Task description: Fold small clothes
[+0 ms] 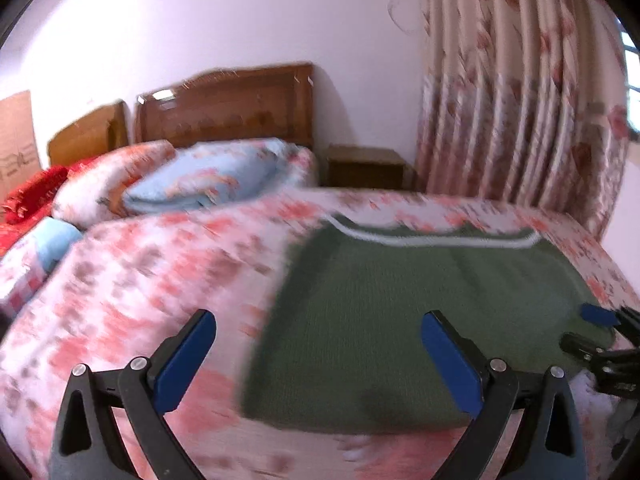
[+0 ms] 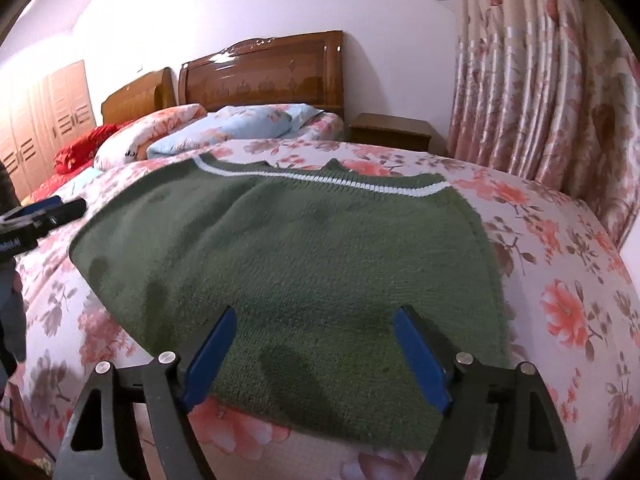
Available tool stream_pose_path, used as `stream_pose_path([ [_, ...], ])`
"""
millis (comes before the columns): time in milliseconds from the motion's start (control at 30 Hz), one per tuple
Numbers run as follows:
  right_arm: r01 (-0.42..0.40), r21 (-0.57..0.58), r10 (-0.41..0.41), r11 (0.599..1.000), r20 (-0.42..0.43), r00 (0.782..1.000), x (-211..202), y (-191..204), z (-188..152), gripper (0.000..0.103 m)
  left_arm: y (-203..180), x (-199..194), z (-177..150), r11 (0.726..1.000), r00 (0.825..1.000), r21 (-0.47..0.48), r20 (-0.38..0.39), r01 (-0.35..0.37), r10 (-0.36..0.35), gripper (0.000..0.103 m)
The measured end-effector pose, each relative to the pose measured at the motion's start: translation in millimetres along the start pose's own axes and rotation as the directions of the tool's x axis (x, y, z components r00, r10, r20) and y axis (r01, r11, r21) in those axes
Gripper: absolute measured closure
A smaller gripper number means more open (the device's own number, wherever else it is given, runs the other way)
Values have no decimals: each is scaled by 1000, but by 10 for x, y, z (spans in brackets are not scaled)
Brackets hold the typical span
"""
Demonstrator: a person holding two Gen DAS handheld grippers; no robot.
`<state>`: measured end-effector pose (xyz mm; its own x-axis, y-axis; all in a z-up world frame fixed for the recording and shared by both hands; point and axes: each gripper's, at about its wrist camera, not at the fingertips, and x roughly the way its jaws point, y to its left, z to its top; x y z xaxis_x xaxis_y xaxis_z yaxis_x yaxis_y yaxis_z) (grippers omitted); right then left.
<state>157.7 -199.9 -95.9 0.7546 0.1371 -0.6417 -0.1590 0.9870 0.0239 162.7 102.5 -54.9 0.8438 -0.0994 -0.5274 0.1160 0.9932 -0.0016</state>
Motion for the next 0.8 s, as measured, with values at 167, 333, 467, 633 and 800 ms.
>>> stream_pose_path([
  [167, 14, -77, -7, 997, 82, 997, -179, 162, 231, 24, 1156, 144, 108, 939, 976, -268, -56, -216, 208, 0],
  [333, 36, -59, -36, 998, 6, 999, 136, 95, 470, 24, 1231, 286, 29, 910, 983, -374, -111, -177, 145, 0],
  [467, 20, -51, -21, 999, -15, 1000, 309, 127, 591, 24, 214, 461, 116, 995, 993, -97, -110, 24, -35, 0],
  [633, 15, -73, -19, 997, -61, 998, 560, 203, 697, 24, -663, 847, 174, 976, 966, 96, -193, 194, -173, 0],
  [800, 51, -89, -62, 995, -130, 990, 742, 137, 621, 24, -879, 1301, 137, 975, 944, 138, -304, 174, -126, 0],
])
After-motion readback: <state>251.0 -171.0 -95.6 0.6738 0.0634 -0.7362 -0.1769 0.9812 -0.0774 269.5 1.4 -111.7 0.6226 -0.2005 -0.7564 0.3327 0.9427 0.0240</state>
